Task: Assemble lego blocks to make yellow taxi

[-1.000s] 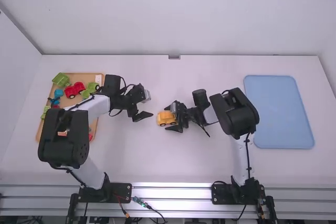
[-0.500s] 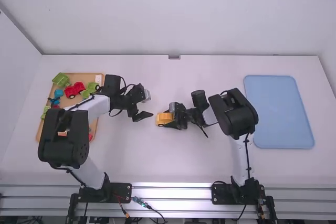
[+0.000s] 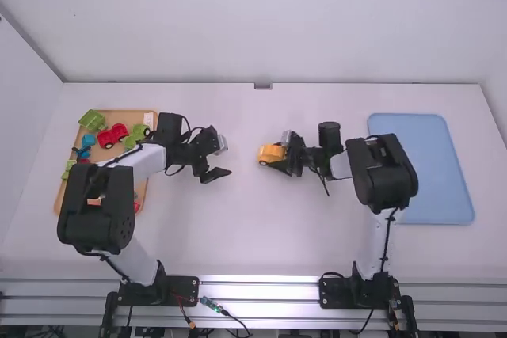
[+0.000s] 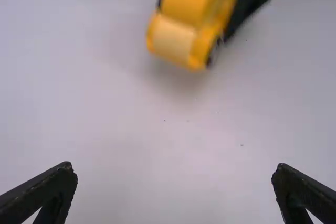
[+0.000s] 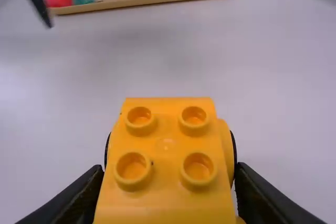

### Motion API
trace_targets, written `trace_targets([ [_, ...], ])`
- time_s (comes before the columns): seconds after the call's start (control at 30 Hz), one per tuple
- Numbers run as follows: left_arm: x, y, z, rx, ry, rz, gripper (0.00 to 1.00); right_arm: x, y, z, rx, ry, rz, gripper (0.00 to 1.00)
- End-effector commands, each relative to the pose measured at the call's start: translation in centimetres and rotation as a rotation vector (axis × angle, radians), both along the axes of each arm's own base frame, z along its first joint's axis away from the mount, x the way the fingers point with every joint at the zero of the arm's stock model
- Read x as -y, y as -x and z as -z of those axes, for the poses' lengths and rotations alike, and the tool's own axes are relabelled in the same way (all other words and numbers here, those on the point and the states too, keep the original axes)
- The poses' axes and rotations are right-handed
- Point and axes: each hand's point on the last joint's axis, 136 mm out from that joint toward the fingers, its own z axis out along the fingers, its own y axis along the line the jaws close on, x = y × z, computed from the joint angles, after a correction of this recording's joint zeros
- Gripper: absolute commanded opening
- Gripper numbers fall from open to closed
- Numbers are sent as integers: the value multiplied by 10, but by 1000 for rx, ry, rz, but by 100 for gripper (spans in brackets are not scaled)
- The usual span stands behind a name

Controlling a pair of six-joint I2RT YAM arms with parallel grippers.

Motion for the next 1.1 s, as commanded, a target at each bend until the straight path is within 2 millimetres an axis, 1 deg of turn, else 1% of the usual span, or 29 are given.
trace_targets([
  [0.0, 10, 11, -4, 9, 28, 31, 99, 37, -22, -27, 58, 51, 164, 41],
  [0.03, 13, 10, -2, 12, 34, 22, 99, 62, -29, -34, 69, 88, 256, 41],
  [0.07, 14, 9, -2, 11, 36, 15, 99, 69, -31, -36, 71, 98, 281, 41],
  [0.1, 17, 3, 0, 7, 38, -40, 99, 103, -38, -45, 78, 140, 401, 41],
  [0.17, 18, -2, 3, 7, 31, -85, 99, 128, -40, -50, 79, 167, 485, 41],
  [0.23, 22, -8, 6, 27, 18, -128, 99, 179, -43, -57, 74, 216, 644, 40],
  [0.27, 24, -8, 6, 40, 13, -128, 99, 197, -43, -59, 69, 225, 694, 40],
  [0.3, 27, -7, 7, 50, 13, -119, 99, 212, -41, -60, 62, 228, 728, 39],
  [0.33, 30, -6, 6, 59, 15, -112, 99, 232, -39, -62, 53, 228, 775, 39],
  [0.37, 32, -6, 6, 65, 19, -106, 99, 245, -37, -63, 47, 228, 806, 39],
  [0.4, 34, -4, 5, 69, 26, -98, 99, 275, -32, -61, 27, 233, 879, 39],
  [0.43, 34, -4, 5, 69, 26, -98, 99, 278, -32, -61, 25, 233, 887, 39],
  [0.47, 34, -4, 6, 66, 26, -100, 99, 301, -28, -58, -4, 227, 955, 39],
  [0.53, 32, -7, 5, 43, 33, -136, 99, 336, -19, -51, -45, 226, 1056, 39],
  [0.57, 31, -8, 5, 39, 34, -142, 99, 340, -18, -49, -50, 226, 1067, 39],
  [0.63, 30, -9, 7, 36, 24, -161, 99, 366, -8, -41, -79, 224, 1128, 40],
  [0.7, 30, -9, 7, 36, 28, -157, 99, 386, -1, -30, -112, 220, 1175, 40],
  [0.77, 30, -9, 6, 39, 29, -158, 99, 397, 4, -19, -149, 211, 1198, 40],
  [0.83, 30, -10, 6, 38, 32, -161, 99, 402, 4, -4, -195, 189, 1212, 40],
  [0.87, 30, -10, 6, 39, 32, -161, 99, 403, 4, -2, -203, 185, 1213, 40],
  [0.9, 30, -10, 6, 39, 31, -161, 99, 402, -1, 9, -227, 172, 1210, 40],
  [1.0, 30, -10, 6, 37, 31, -162, 99, 394, -10, 25, -268, 167, 1178, 40],
  [1.03, 30, -10, 6, 37, 31, -162, 99, 393, -11, 26, -270, 167, 1177, 39],
  [1.07, 30, -9, 6, 35, 30, -161, 99, 388, -14, 29, -276, 168, 1162, 40],
])
